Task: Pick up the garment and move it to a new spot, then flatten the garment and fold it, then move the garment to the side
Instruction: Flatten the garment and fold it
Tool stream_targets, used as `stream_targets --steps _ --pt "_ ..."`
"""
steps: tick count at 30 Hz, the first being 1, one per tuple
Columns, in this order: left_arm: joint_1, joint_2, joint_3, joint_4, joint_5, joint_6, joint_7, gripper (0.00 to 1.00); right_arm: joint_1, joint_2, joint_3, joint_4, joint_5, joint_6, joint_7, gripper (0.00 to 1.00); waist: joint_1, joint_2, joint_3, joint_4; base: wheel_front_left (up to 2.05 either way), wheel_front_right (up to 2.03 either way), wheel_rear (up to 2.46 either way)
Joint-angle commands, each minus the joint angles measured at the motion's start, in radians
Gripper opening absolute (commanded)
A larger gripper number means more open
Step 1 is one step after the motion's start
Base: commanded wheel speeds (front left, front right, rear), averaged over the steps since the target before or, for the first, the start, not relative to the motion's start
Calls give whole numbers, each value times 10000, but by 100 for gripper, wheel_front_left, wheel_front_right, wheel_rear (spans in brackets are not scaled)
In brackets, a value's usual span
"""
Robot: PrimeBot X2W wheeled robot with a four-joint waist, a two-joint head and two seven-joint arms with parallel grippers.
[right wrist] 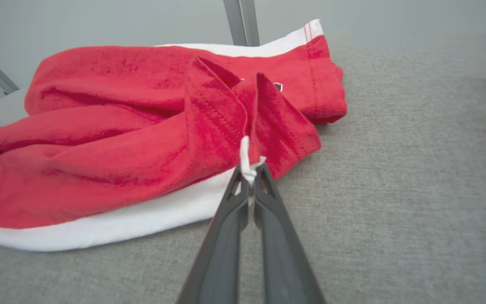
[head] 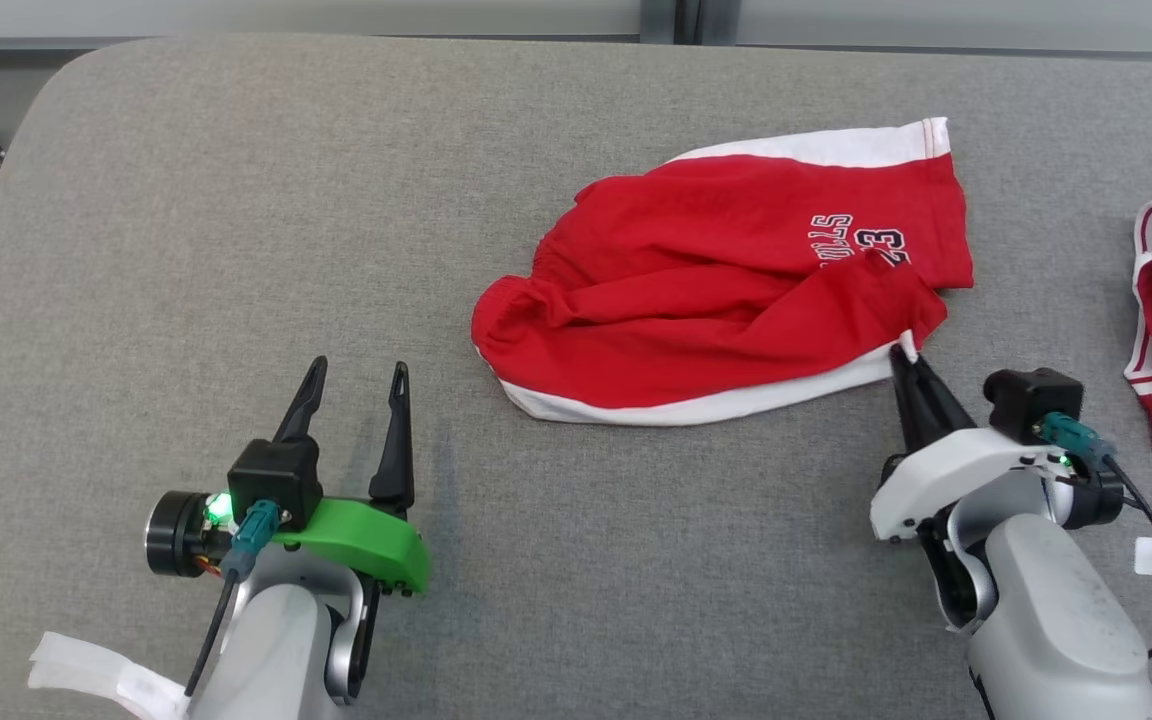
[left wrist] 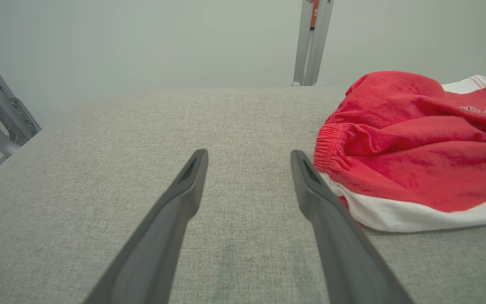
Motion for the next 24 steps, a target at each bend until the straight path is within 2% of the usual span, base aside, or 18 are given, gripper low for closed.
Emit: stream_targets --steps 1,7,13,24 --pt "207 -1 56 13 33 -69 -25 100 131 -43 -172 -197 198 -18 -68 0 0 0 -38 -113 0 0 0" --pt "248 1 -129 -64 108 -482 -25 100 435 7 -1125 -1259 1180 -18 427 0 0 0 -17 -485 0 0 0" --pt "112 16 -1042 80 297 -1073 -25 100 615 38 -1574 -1998 1053 -18 925 0 0 0 165 -710 0 0 0" --pt "-332 294 -2154 477 131 -1288 -26 100 742 149 -1571 -2447 900 -18 1251 0 0 0 328 -940 0 0 0"
